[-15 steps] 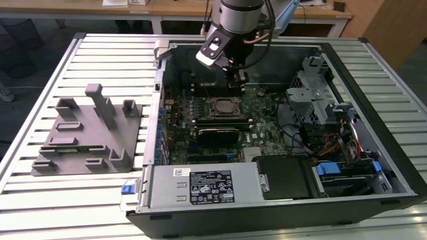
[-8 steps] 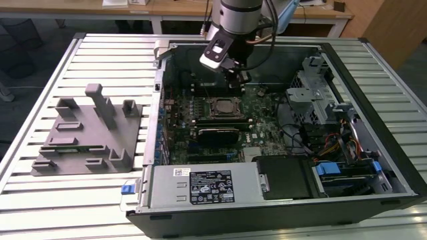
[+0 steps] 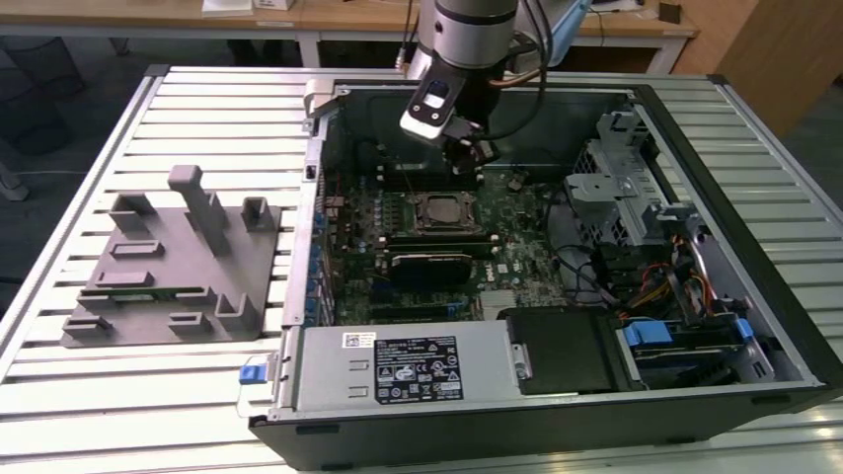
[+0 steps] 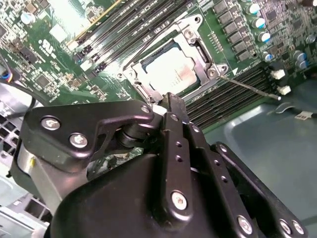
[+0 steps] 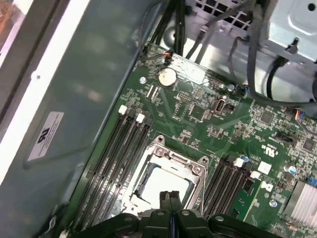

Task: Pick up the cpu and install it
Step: 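Install the first cpu locking lever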

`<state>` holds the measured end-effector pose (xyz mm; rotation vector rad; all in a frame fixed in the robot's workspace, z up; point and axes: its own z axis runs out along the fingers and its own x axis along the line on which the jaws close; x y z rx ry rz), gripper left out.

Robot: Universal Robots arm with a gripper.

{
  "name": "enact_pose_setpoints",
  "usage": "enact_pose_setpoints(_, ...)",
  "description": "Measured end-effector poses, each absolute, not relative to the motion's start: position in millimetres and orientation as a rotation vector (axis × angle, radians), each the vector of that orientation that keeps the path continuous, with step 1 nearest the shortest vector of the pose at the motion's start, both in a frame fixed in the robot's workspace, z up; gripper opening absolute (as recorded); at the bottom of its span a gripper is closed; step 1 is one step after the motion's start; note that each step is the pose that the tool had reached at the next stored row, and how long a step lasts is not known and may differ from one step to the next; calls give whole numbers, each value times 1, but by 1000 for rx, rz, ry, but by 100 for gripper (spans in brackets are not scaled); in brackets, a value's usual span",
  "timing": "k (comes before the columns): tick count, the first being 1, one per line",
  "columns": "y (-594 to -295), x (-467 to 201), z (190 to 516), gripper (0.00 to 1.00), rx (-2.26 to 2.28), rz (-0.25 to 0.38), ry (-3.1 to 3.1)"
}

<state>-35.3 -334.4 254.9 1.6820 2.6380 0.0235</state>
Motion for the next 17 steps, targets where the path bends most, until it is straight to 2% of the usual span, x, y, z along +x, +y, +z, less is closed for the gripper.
enact_pose_setpoints(17,-334,-35,254,11,1287,26,2854)
